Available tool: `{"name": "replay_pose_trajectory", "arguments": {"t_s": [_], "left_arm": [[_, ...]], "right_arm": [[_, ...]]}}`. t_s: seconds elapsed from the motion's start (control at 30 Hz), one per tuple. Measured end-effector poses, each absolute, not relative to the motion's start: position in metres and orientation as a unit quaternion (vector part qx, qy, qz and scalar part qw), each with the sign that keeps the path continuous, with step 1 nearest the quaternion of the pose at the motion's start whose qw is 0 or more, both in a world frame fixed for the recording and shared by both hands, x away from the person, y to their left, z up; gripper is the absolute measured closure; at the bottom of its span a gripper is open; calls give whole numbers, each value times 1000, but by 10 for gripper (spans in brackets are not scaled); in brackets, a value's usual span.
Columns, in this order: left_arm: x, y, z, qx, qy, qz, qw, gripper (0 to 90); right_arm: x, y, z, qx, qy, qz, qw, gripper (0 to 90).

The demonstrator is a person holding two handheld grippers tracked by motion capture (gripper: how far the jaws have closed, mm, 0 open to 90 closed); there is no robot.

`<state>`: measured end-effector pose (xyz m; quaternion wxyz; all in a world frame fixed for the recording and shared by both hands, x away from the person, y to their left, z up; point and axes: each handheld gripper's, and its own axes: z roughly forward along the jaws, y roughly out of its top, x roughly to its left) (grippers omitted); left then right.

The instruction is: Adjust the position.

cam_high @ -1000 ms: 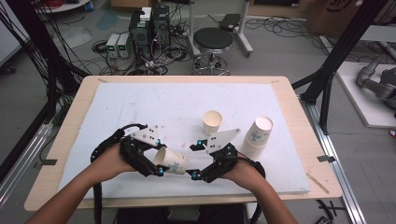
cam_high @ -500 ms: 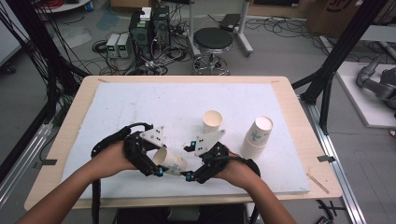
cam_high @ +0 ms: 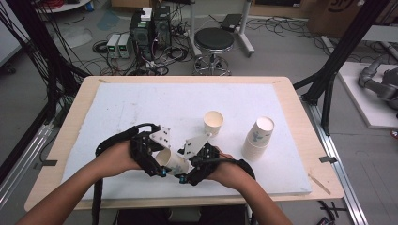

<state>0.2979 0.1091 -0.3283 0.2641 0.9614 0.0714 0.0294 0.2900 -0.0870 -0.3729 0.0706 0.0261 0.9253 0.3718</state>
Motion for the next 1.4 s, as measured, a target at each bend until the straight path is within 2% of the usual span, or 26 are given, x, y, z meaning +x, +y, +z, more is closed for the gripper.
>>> {"name": "replay_pose_trajectory", "arguments": {"t_s": [0.3,0.73,1.1,1.4], "left_arm": [[295,106,-331,961,67,26,268,280],[295,103,-332,960,71,28,271,281],[292,116,-333,946,46,35,319,178],[292,135,-331,925,70,31,371,174]], "right_arm": [[290,-78,-379,16,928,367,67,331],[290,-78,-384,21,927,369,62,353],[289,-88,-384,17,934,352,61,356],[289,-105,-385,33,931,355,73,355]]}}
